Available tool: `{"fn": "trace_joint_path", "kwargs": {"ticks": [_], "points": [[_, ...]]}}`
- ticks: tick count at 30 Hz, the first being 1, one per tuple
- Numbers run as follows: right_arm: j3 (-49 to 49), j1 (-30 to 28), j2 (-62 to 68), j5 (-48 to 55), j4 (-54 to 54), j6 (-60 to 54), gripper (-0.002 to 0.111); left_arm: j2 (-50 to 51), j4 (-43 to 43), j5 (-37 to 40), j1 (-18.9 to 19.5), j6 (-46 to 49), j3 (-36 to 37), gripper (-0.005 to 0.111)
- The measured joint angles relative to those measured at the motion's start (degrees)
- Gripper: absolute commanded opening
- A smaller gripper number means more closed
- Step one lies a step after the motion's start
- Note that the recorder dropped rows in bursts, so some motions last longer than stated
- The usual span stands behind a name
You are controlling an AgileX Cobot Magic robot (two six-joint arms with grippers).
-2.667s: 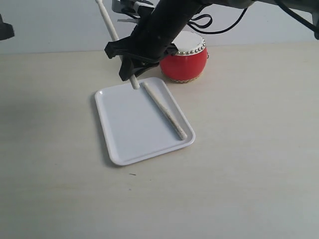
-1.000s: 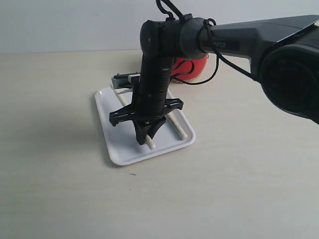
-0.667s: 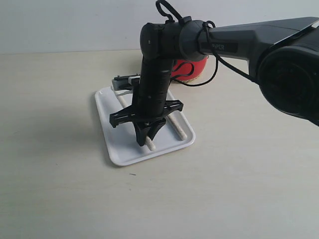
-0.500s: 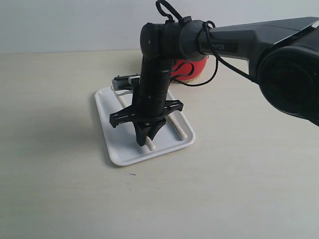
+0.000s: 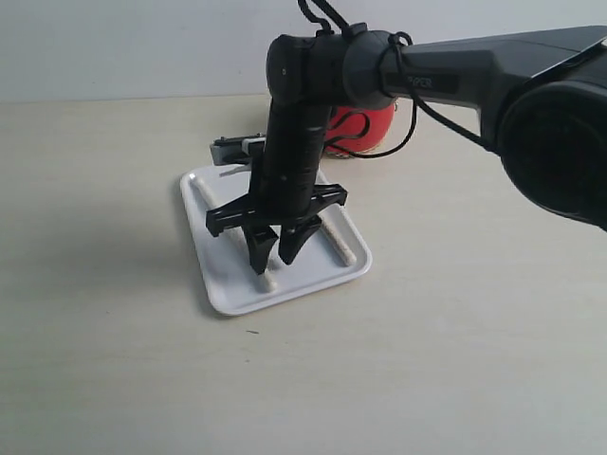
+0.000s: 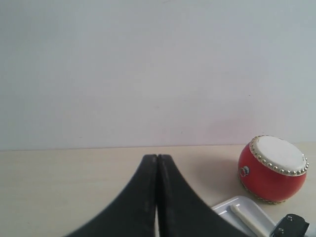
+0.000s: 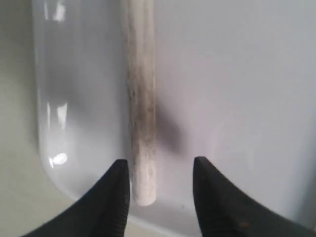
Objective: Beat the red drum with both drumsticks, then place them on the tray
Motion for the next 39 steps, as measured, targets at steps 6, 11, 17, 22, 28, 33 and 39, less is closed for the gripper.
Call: {"fn": "trace_joint_path", "kwargs": {"ticks": [6, 11, 17, 22, 28, 33, 39], "points": [[0.0, 0.0, -5.63, 0.0, -1.08, -2.68, 0.04, 0.0, 0.0, 0.0, 0.0, 0.0, 0.0, 0.0], [0.0, 0.0, -11.26, 0.0, -3.89, -4.99, 0.031, 0.0, 0.0, 0.0, 0.0, 0.0, 0.0, 0.0], [0.27, 0.0, -18.75, 0.0, -6.65, -5.62, 0.003, 0.0, 0.0, 0.0, 0.0, 0.0, 0.0, 0.0], [10.74, 0.0, -29.9, -9.78, -6.28, -9.87, 0.0, 1.26, 0.0, 0.0, 0.0, 0.93, 0.0, 0.0], [37.45, 0.0, -52.88, -37.4, -9.91, -11.56, 0.0, 5.38, -1.34, -0.91, 0.0, 1.85, 0.0, 0.0], [53.92, 0.0, -72.4, -53.99, -13.9, -11.21, 0.0, 6.74, -3.04, -0.83, 0.0, 2.06, 0.0, 0.0], [63.36, 0.0, -82.83, -65.32, -8.97, -6.86, 0.0, 6.86, -3.04, -0.34, 0.0, 2.06, 0.0, 0.0]]}}
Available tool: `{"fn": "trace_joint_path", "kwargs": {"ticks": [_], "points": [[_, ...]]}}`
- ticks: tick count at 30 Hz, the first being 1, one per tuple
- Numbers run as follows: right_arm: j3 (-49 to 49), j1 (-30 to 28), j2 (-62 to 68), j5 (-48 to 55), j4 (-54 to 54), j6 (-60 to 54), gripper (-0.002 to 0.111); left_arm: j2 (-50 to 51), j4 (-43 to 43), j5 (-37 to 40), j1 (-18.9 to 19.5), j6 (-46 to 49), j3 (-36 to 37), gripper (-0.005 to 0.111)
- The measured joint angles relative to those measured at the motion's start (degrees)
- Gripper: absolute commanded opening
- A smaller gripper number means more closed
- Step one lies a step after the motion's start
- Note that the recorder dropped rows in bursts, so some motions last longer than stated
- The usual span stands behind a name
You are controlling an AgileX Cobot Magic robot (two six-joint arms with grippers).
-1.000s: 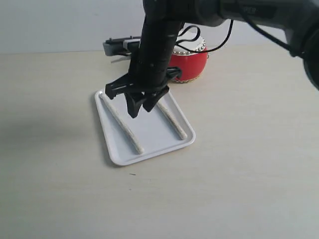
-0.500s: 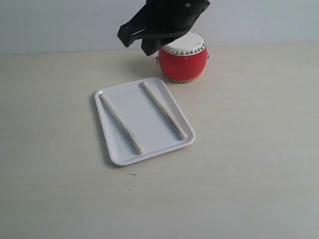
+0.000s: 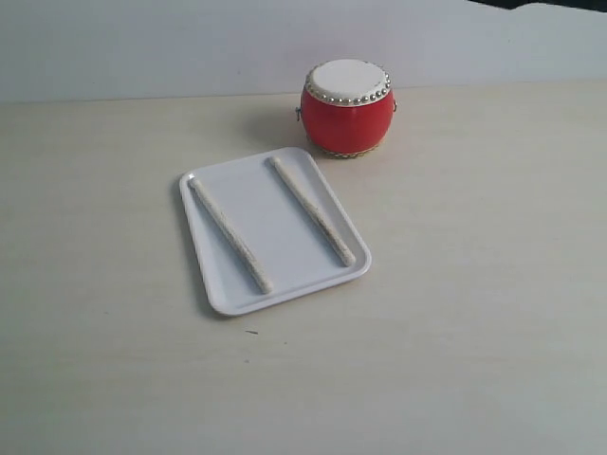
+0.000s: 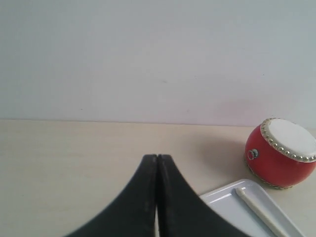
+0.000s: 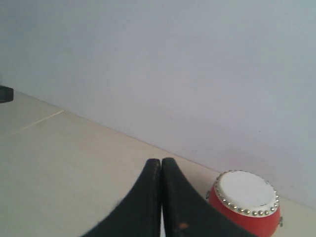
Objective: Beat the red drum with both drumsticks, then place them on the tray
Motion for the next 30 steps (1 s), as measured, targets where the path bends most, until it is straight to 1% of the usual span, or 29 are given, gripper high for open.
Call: {"fn": "trace_joint_path", "kwargs": {"ticks": [3, 16, 23, 26, 30], "points": [[0.52, 0.0, 0.0, -0.15, 2.82, 1.15, 0.0, 0.0, 0.0, 0.0, 0.0, 0.0, 0.0, 0.0], [0.52, 0.0, 0.0, -0.15, 3.66, 1.6, 0.0, 0.0, 0.0, 0.0, 0.0, 0.0, 0.0, 0.0], [0.52, 0.0, 0.0, -0.15, 3.66, 1.6, 0.0, -0.17, 0.0, -1.82, 0.0, 5.57, 0.14, 0.0], [0.52, 0.0, 0.0, -0.15, 3.66, 1.6, 0.0, -3.68, 0.0, -2.51, 0.0, 5.25, 1.83, 0.0], [0.52, 0.0, 0.0, -0.15, 3.66, 1.72, 0.0, -13.02, 0.0, -2.59, 0.0, 2.13, 6.0, 0.0]]}}
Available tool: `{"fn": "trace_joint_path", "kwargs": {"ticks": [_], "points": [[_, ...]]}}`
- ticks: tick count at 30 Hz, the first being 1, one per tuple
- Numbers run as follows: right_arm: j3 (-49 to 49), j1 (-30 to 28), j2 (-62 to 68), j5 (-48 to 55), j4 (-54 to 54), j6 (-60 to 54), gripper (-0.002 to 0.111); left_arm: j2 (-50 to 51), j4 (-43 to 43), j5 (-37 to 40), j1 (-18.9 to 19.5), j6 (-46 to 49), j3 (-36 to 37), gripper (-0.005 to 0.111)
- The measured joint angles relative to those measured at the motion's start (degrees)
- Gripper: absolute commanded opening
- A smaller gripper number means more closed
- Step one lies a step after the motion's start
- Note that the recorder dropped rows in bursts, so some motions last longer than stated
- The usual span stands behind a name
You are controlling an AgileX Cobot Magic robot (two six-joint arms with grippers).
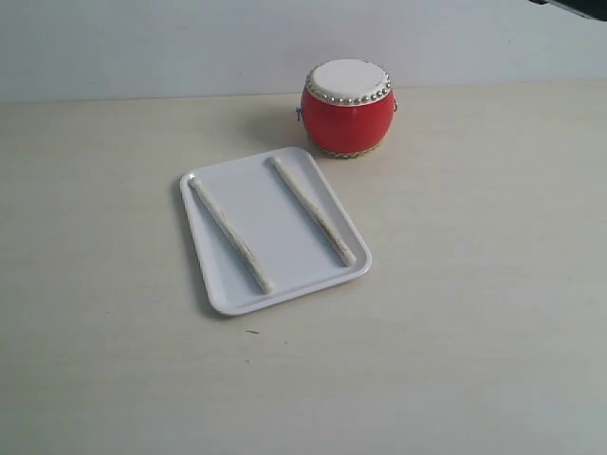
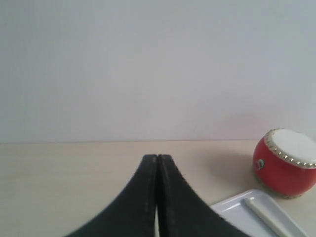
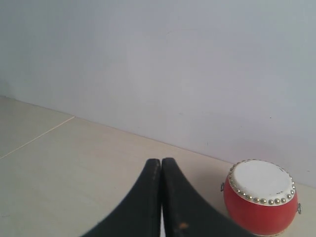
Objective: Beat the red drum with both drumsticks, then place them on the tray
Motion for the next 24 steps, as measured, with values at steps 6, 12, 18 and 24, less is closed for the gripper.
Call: {"fn": "trace_joint_path", "kwargs": {"ticks": [6, 12, 18, 24], "points": [[0.0, 0.0, 0.0, 0.0, 0.0, 0.0, 0.0, -17.61, -0.23, 0.0, 0.0, -4.0, 8.9, 0.0], [0.0, 0.0, 0.0, 0.0, 0.05, 0.0, 0.0, -26.99, -0.37, 0.0, 0.0, -4.24, 14.99, 0.0], [0.0, 0.0, 0.0, -0.04, 0.15, 0.0, 0.0, -29.04, -0.37, 0.0, 0.0, -4.32, 16.66, 0.0], [0.0, 0.0, 0.0, -0.04, 0.15, 0.0, 0.0, -29.03, 4.11, 0.11, 0.0, -6.39, 17.75, 0.0]]}}
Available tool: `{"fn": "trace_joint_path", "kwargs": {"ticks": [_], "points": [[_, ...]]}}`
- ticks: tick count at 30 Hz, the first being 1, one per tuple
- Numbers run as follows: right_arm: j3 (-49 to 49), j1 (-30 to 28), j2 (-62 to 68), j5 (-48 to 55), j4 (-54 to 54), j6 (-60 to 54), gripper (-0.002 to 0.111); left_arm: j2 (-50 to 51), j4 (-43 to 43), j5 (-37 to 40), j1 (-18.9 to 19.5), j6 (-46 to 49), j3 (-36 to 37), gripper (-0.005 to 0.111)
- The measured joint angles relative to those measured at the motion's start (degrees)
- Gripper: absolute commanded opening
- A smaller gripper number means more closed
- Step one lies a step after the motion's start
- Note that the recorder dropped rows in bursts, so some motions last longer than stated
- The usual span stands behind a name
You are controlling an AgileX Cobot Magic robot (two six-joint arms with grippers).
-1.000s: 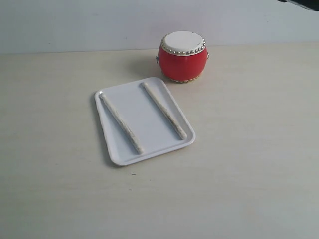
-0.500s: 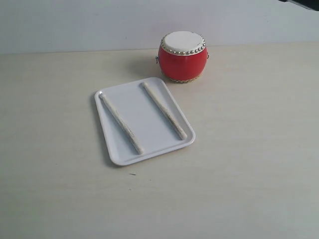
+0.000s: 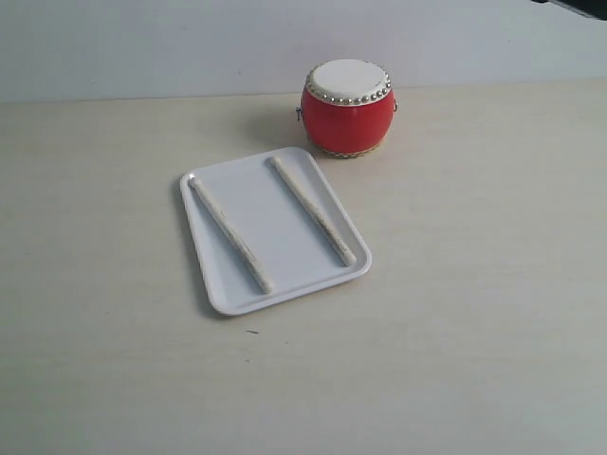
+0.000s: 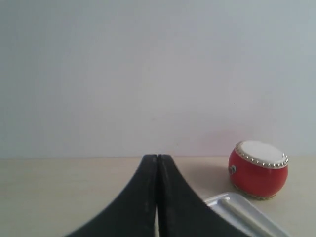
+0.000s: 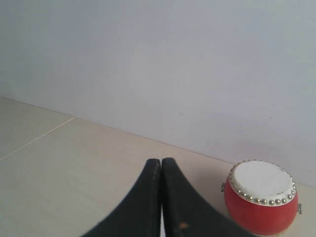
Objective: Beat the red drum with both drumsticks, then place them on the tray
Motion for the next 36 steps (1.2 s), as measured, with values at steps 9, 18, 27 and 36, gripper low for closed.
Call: {"fn": "trace_joint_path", "kwargs": {"ticks": [9, 18, 27, 36], "points": [[0.0, 0.0, 0.0, 0.0, 0.0, 0.0, 0.0, -0.03, 67.07, 0.18, 0.0, -66.33, 0.24, 0.0], [0.0, 0.0, 0.0, 0.0, 0.0, 0.0, 0.0, -5.1, 102.21, -11.76, 0.0, -106.05, 5.87, 0.0], [0.0, 0.0, 0.0, 0.0, 0.0, 0.0, 0.0, -17.03, 95.49, -17.81, 0.0, -100.0, 15.82, 0.0], [0.0, 0.0, 0.0, 0.0, 0.0, 0.0, 0.0, -23.62, 94.77, -13.31, 0.0, -99.62, 18.92, 0.0]]}}
